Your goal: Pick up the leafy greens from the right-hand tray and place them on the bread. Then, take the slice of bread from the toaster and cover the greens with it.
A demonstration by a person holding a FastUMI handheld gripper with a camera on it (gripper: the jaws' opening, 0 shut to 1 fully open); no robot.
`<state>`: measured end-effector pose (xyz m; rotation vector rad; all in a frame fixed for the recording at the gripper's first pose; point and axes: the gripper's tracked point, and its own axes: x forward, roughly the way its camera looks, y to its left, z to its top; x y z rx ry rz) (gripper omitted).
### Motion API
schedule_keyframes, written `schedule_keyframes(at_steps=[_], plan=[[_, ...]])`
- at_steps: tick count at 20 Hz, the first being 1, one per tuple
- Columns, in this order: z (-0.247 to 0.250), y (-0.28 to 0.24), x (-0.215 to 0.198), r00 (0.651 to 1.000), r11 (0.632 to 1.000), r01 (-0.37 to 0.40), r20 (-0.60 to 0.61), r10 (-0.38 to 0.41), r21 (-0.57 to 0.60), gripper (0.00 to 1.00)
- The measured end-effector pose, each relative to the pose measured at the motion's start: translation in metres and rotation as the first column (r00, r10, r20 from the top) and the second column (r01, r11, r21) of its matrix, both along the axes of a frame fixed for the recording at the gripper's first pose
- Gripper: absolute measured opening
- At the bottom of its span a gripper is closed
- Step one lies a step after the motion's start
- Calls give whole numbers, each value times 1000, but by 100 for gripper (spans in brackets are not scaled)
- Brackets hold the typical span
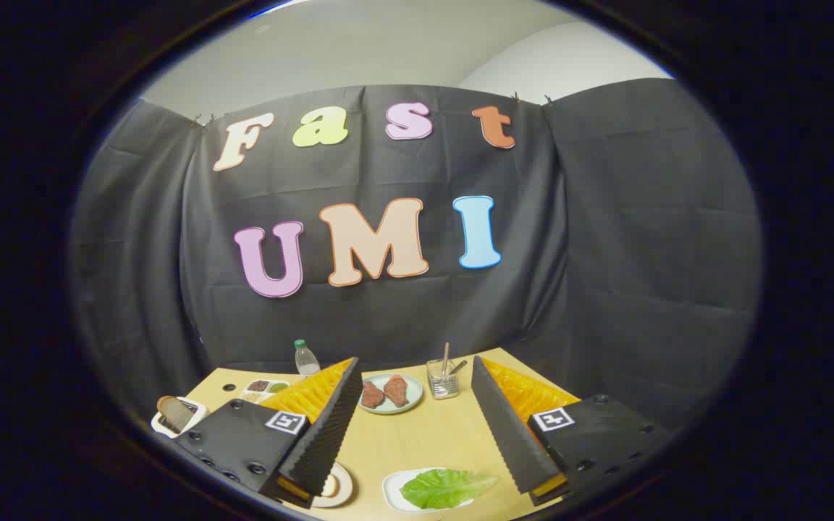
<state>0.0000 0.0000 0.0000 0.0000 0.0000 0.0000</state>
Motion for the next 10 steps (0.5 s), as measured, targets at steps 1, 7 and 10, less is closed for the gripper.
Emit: schedule_keyframes(at_steps=[1,7,10], plan=[[-1,1,2,1000,1000,-2,-3,2,2,97],[-4,-3,10,1000,1000,-9,-14,9,11,97],[-6,-2,13,1000,999,-18,-23,18,27,97]])
